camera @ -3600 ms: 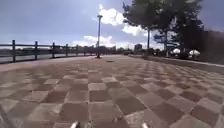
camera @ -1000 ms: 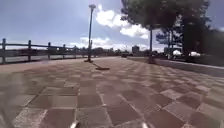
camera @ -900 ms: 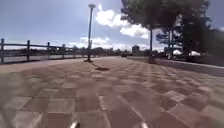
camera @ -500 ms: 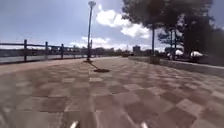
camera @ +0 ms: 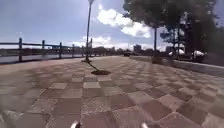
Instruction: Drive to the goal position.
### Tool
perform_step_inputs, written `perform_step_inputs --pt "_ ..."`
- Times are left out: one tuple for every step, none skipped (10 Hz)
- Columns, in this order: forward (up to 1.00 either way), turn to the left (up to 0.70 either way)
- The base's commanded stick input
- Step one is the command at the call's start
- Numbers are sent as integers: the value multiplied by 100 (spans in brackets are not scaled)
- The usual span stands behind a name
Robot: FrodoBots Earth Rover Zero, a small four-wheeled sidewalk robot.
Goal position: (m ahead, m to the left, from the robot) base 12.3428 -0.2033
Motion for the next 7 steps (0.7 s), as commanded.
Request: perform_step_inputs --pt "100 0" --pt "100 0" --pt "100 0" --pt "100 -6" --pt "100 -33" --pt "100 -40" --pt "100 -20"
